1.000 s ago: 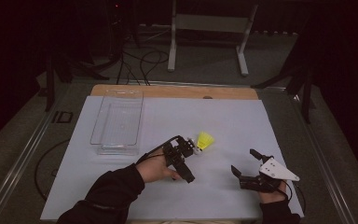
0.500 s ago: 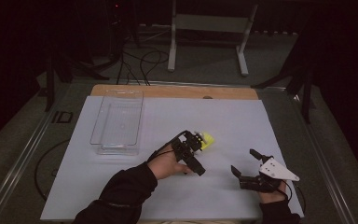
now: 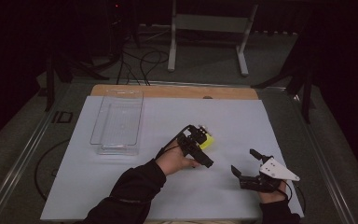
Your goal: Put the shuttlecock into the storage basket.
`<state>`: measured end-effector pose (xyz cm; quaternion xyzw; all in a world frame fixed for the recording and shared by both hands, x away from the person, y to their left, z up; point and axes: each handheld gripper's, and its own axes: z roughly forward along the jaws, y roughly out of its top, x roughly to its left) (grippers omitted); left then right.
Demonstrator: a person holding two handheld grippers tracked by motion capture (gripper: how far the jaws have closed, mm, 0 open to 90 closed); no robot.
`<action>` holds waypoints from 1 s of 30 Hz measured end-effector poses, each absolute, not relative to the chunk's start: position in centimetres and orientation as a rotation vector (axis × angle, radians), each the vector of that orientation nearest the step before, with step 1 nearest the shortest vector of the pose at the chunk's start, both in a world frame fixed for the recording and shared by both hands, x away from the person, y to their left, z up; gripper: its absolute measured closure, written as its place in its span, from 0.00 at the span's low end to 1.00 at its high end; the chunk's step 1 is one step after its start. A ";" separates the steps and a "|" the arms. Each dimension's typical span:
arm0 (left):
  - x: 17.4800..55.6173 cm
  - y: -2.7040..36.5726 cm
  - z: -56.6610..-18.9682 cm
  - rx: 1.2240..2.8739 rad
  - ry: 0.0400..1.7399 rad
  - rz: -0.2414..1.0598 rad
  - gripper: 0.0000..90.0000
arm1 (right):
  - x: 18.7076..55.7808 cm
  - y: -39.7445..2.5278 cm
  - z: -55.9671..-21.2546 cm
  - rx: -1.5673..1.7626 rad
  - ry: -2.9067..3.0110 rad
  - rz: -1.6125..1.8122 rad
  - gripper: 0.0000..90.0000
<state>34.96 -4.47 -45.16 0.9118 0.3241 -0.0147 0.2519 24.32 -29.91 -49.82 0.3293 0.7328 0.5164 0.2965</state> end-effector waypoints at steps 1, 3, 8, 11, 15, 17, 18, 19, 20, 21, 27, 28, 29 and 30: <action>35.1 -4.4 -45.3 2.470 0.897 -0.039 0.00 | 24.3 -29.9 -49.8 0.876 1.949 1.373 0.09; 35.4 -4.3 -45.5 2.437 0.940 -0.037 0.00 | 24.4 -29.9 -49.8 0.875 1.951 1.372 0.09; 35.8 -4.2 -46.3 2.398 0.996 -0.017 0.00 | 24.4 -29.8 -49.9 0.876 1.955 1.369 0.09; 35.8 -4.2 -46.5 2.350 1.020 0.017 0.00 | 24.4 -29.9 -49.9 0.879 1.955 1.367 0.09; 35.8 -4.1 -46.8 2.301 1.035 0.029 0.01 | 24.4 -29.9 -49.8 0.878 1.955 1.365 0.09; 36.0 -4.3 -47.4 2.289 1.054 0.034 0.01 | 24.4 -29.9 -49.9 0.877 1.957 1.363 0.09; 36.0 -4.3 -47.6 2.289 1.051 0.036 0.03 | 24.4 -29.8 -49.9 0.877 1.959 1.363 0.09; 36.0 -4.4 -47.8 2.290 1.050 0.044 0.04 | 24.3 -29.8 -49.9 0.878 1.959 1.362 0.09; 36.0 -4.5 -48.0 2.296 1.048 0.054 0.05 | 24.4 -29.8 -49.9 0.878 1.960 1.363 0.09; 36.0 -4.5 -48.0 2.296 1.048 0.054 0.07 | 24.4 -29.8 -49.9 0.878 1.960 1.363 0.09; 36.3 -5.0 -49.1 2.322 1.074 0.084 0.19 | 24.4 -29.8 -49.9 0.874 1.963 1.362 0.09; 36.3 -5.0 -49.2 2.328 1.074 0.083 0.24 | 24.4 -29.8 -49.9 0.874 1.963 1.362 0.09; 36.4 -5.0 -49.3 2.332 1.080 0.082 0.27 | 24.4 -29.8 -49.9 0.875 1.964 1.363 0.09; 36.5 -5.0 -49.3 2.333 1.087 0.083 0.31 | 24.4 -29.8 -49.9 0.875 1.964 1.362 0.09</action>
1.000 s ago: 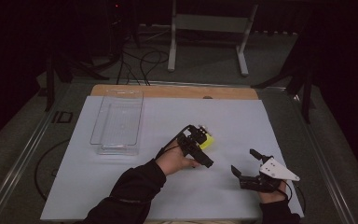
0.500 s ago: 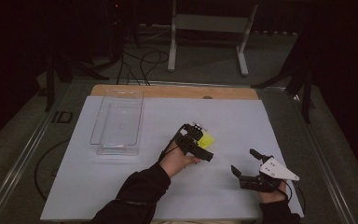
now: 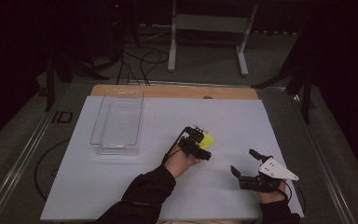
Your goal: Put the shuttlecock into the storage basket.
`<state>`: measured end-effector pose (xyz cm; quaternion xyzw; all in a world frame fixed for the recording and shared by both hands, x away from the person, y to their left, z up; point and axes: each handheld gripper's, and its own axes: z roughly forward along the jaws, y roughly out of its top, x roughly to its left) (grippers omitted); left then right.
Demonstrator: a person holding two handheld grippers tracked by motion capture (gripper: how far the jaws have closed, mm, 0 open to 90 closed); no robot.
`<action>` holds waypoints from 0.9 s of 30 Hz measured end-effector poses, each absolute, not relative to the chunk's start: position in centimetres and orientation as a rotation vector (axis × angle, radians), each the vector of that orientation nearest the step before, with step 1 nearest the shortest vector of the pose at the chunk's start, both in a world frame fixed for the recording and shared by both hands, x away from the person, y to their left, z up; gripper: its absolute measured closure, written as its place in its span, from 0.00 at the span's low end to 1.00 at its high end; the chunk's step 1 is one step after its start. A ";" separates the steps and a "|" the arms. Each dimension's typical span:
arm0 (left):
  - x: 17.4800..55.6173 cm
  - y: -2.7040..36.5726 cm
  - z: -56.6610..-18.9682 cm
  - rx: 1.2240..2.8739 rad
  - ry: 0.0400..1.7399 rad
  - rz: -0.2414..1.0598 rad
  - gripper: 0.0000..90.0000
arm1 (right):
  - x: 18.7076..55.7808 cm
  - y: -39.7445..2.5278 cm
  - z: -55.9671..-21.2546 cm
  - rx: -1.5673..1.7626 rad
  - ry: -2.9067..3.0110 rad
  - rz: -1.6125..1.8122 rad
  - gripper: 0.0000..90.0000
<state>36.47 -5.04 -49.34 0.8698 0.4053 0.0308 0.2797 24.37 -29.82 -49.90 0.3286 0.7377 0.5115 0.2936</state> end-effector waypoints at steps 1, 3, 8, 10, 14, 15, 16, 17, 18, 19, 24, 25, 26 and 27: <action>36.6 -5.1 -49.5 2.337 1.095 0.079 0.34 | 24.4 -29.8 -49.9 0.877 1.965 1.363 0.09; 36.6 -5.1 -49.6 2.339 1.094 0.073 0.40 | 24.4 -29.8 -49.9 0.875 1.966 1.363 0.09; 36.9 -5.3 -50.1 2.369 1.102 0.093 0.49 | 24.4 -29.8 -49.9 0.870 1.972 1.355 0.09; 37.0 -5.3 -50.3 2.382 1.107 0.112 0.51 | 24.4 -29.8 -49.9 0.870 1.971 1.353 0.09; 37.2 -5.4 -50.6 2.407 1.098 0.106 0.58 | 24.4 -29.8 -50.0 0.867 1.973 1.352 0.09; 37.3 -5.4 -50.6 2.407 1.105 0.112 0.60 | 24.4 -29.8 -50.0 0.867 1.974 1.354 0.09; 37.4 -5.4 -50.6 2.411 1.109 0.117 0.63 | 24.4 -29.7 -50.0 0.867 1.974 1.352 0.09; 37.4 -5.4 -50.6 2.416 1.105 0.119 0.65 | 24.4 -29.7 -49.9 0.866 1.974 1.351 0.09; 37.5 -5.4 -50.6 2.424 1.102 0.117 0.66 | 24.4 -29.7 -49.9 0.867 1.974 1.352 0.09; 37.5 -5.5 -50.6 2.434 1.095 0.130 0.68 | 24.4 -29.7 -50.0 0.866 1.974 1.350 0.09; 37.8 -5.7 -50.4 2.479 1.057 0.121 0.70 | 24.5 -29.7 -50.0 0.866 1.975 1.350 0.09; 37.9 -5.9 -50.4 2.504 1.044 0.127 0.70 | 24.5 -29.7 -50.0 0.866 1.975 1.349 0.09; 37.9 -5.9 -50.3 2.512 1.039 0.128 0.71 | 24.5 -29.7 -50.0 0.866 1.975 1.348 0.09; 37.9 -6.1 -50.3 2.523 1.033 0.131 0.71 | 24.5 -29.7 -50.0 0.865 1.975 1.349 0.09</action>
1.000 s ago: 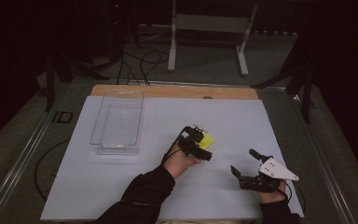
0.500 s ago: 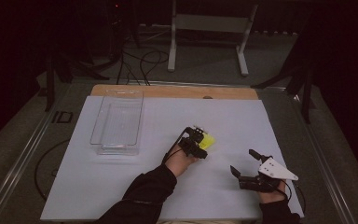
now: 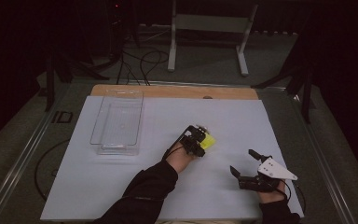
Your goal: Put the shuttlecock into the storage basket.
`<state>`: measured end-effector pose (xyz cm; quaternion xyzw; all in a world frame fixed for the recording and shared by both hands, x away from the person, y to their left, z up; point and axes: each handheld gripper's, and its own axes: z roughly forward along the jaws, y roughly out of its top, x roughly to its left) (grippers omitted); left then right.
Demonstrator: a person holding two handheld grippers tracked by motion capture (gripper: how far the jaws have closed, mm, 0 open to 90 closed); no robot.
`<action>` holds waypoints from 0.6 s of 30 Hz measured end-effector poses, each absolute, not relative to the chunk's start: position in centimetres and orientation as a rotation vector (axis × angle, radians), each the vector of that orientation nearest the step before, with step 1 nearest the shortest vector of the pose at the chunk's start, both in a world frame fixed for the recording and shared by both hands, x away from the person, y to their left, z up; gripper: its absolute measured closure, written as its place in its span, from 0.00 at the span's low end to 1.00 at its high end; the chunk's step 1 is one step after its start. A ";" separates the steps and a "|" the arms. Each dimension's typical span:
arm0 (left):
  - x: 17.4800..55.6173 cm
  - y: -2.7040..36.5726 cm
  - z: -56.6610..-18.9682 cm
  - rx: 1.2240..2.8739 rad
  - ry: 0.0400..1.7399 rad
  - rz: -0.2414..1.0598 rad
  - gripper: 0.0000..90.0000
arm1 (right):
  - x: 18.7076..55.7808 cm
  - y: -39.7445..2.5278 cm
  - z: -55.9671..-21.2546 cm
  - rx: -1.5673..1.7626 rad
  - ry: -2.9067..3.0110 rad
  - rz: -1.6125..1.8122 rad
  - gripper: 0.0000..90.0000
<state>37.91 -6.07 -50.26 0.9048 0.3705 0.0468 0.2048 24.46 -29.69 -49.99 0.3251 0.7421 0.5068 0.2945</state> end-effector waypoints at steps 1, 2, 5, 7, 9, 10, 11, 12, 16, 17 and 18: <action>37.9 -6.1 -50.2 2.536 1.020 0.133 0.72 | 24.5 -29.7 -50.0 0.866 1.975 1.347 0.09; 38.0 -6.2 -50.2 2.544 1.010 0.133 0.72 | 24.5 -29.7 -50.0 0.866 1.975 1.348 0.09; 38.0 -6.3 -50.0 2.567 0.981 0.115 0.72 | 24.5 -29.7 -50.0 0.867 1.974 1.347 0.09; 38.0 -6.2 -49.9 2.582 0.962 0.106 0.72 | 24.5 -29.7 -50.0 0.866 1.974 1.346 0.09; 38.2 -6.1 -49.7 2.603 0.924 0.061 0.72 | 24.5 -29.7 -50.0 0.865 1.973 1.347 0.09; 38.3 -6.0 -49.5 2.611 0.913 0.046 0.73 | 24.5 -29.7 -50.0 0.866 1.973 1.347 0.09; 38.3 -5.9 -49.4 2.609 0.906 0.040 0.73 | 24.5 -29.7 -50.0 0.867 1.972 1.347 0.09; 38.3 -5.8 -49.0 2.610 0.894 0.034 0.73 | 24.5 -29.7 -50.0 0.866 1.972 1.346 0.09; 38.3 -5.5 -47.9 2.604 0.859 0.013 0.73 | 24.5 -29.8 -50.0 0.865 1.971 1.345 0.09; 38.3 -5.5 -47.7 2.598 0.856 0.013 0.73 | 24.5 -29.8 -50.0 0.867 1.970 1.345 0.09; 38.3 -5.4 -47.4 2.601 0.841 -0.006 0.73 | 24.5 -29.8 -50.0 0.868 1.971 1.346 0.09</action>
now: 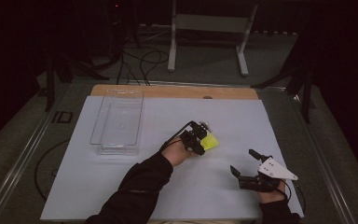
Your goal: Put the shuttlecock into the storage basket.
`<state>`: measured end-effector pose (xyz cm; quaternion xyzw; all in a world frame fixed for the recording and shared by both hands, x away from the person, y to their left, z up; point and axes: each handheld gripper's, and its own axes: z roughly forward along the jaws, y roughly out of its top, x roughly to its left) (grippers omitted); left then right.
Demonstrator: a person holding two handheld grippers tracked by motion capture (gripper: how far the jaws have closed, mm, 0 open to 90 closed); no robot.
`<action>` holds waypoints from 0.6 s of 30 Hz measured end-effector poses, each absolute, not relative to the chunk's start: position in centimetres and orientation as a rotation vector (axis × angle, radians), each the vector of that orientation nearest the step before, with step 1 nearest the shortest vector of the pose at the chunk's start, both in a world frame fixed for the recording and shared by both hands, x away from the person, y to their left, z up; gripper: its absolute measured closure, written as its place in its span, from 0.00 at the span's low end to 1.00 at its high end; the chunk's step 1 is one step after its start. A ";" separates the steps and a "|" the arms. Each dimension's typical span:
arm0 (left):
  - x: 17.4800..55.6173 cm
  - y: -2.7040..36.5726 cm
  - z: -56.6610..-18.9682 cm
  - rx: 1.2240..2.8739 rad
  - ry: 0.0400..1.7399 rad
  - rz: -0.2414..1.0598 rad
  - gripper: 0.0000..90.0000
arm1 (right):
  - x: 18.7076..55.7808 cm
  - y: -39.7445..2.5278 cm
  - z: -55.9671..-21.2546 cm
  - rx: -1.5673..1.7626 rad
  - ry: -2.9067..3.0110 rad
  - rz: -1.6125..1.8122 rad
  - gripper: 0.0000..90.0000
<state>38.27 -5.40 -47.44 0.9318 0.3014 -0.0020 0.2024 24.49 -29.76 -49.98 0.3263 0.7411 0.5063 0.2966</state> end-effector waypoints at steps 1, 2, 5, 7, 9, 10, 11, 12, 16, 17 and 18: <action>38.3 -5.3 -47.3 2.600 0.836 -0.003 0.73 | 24.5 -29.8 -50.0 0.867 1.971 1.346 0.09; 38.2 -5.2 -47.1 2.602 0.834 -0.005 0.73 | 24.5 -29.7 -50.0 0.865 1.971 1.344 0.09; 38.2 -5.0 -46.7 2.603 0.811 -0.025 0.73 | 24.5 -29.7 -50.0 0.865 1.969 1.343 0.09; 38.2 -4.9 -46.6 2.600 0.804 -0.039 0.73 | 24.5 -29.7 -50.0 0.865 1.970 1.344 0.09; 38.1 -4.6 -46.2 2.595 0.786 -0.062 0.73 | 24.5 -29.7 -50.0 0.868 1.969 1.344 0.09; 38.1 -4.5 -46.1 2.596 0.775 -0.080 0.73 | 24.5 -29.7 -50.0 0.868 1.969 1.343 0.09; 38.0 -4.5 -45.9 2.596 0.767 -0.067 0.73 | 24.5 -29.7 -50.0 0.867 1.969 1.344 0.09; 37.9 -4.4 -45.8 2.604 0.761 -0.064 0.73 | 24.5 -29.7 -50.0 0.870 1.969 1.344 0.09; 37.6 -4.1 -45.4 2.619 0.725 -0.068 0.73 | 24.5 -29.7 -50.0 0.868 1.966 1.342 0.09; 37.6 -3.9 -45.4 2.607 0.730 -0.090 0.73 | 24.5 -29.7 -50.0 0.867 1.964 1.341 0.09; 37.6 -3.9 -45.4 2.607 0.730 -0.090 0.73 | 24.5 -29.7 -50.0 0.867 1.964 1.341 0.09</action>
